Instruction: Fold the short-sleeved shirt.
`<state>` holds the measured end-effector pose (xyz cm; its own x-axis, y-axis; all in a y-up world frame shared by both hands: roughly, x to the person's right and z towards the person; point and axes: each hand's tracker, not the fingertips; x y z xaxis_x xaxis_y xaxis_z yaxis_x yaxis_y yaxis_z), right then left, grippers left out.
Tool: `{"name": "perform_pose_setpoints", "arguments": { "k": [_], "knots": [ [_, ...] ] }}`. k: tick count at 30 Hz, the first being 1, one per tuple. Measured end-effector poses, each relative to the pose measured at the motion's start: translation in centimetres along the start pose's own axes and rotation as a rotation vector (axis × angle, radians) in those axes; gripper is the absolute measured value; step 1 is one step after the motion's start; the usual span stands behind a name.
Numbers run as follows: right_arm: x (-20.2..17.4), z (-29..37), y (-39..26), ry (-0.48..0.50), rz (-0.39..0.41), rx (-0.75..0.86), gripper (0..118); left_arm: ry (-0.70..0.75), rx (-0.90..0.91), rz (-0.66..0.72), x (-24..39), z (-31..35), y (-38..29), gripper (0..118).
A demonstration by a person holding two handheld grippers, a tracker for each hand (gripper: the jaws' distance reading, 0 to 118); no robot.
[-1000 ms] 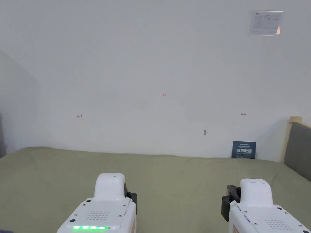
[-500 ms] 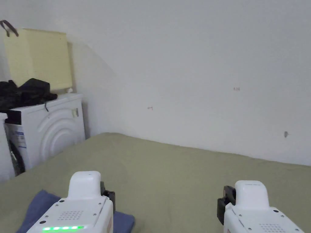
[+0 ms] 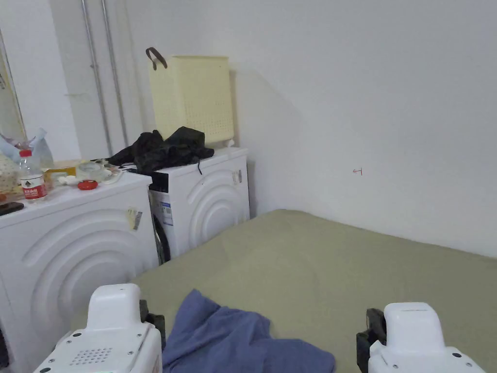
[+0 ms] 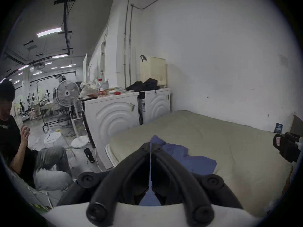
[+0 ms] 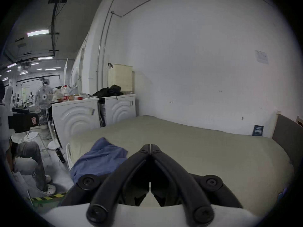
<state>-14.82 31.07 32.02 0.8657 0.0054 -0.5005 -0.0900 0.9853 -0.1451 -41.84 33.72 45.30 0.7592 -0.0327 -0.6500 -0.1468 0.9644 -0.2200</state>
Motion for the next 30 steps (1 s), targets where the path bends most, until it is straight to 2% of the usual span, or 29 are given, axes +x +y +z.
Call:
{"name": "perform_pose_setpoints", "arguments": {
  "k": [5, 8, 14, 21, 25, 26, 28, 29, 30],
  "knots": [
    [-0.1, -1.2, -0.9, 0.003, 0.001, -0.028, 0, -0.036, -0.073, 0.024, -0.1, -3.3, -1.1, 2],
    [0.2, -1.9, -1.7, 0.001, 0.000, -0.050, 0, -0.071, -0.124, -0.007, 0.8, -5.6, -1.9, 2],
    [1.1, -3.4, -4.8, -0.007, 0.024, -0.141, 0, -0.205, -0.325, 0.031, 3.6, -14.4, -4.8, 2],
    [3.0, -4.7, -9.1, -0.056, 0.031, -0.251, 0, -0.317, -0.581, -0.053, 8.8, -25.2, -10.8, 2],
    [4.1, -5.4, -11.0, -0.077, 0.017, -0.301, 0, -0.351, -0.664, -0.069, 11.3, -27.6, -12.9, 2],
    [4.3, -5.4, -11.4, -0.083, 0.016, -0.318, 0, -0.356, -0.689, -0.113, 12.0, -28.1, -13.3, 3],
    [4.8, -5.4, -12.2, -0.087, 0.016, -0.341, 0, -0.367, -0.711, -0.097, 12.8, -28.2, -13.9, 14],
    [5.0, -5.2, -12.6, -0.098, 0.015, -0.350, 0, -0.388, -0.738, -0.098, 13.1, -28.4, -14.1, 14],
    [5.2, -4.9, -12.8, -0.102, 0.010, -0.354, 0, -0.389, -0.748, -0.091, 13.4, -28.7, -14.5, 45]
  ]
}}
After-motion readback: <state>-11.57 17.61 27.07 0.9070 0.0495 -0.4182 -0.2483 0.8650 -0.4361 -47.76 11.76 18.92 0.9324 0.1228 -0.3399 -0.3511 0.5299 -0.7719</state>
